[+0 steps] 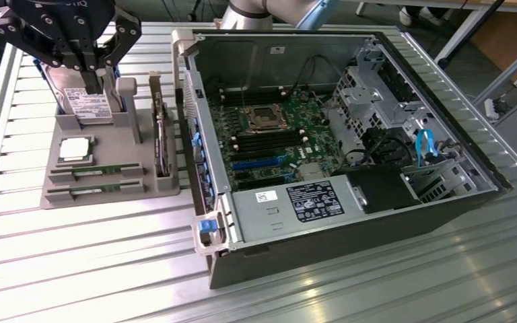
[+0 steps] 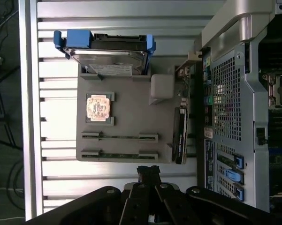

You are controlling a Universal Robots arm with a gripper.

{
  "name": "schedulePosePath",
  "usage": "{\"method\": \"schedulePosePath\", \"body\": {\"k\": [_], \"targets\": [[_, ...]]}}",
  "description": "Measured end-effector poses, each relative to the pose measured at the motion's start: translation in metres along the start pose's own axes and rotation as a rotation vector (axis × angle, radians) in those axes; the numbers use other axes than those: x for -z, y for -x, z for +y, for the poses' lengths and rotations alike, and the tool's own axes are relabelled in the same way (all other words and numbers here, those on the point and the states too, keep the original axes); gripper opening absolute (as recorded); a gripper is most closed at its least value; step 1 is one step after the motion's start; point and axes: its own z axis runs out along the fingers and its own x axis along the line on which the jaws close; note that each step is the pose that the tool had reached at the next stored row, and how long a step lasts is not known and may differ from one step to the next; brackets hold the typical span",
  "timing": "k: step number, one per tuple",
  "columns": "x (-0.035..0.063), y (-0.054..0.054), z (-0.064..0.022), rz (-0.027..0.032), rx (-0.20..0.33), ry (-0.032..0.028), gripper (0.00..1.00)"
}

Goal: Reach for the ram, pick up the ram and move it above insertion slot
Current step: 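Pick up the ram and move it above insertion slot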

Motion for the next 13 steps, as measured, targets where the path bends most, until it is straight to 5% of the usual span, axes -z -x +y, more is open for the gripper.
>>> {"method": "schedulePosePath", "body": {"k": [13], "targets": [[0.0000,0.0000,0.0000,0.0040,0.094,0.0025,0.10]]}}
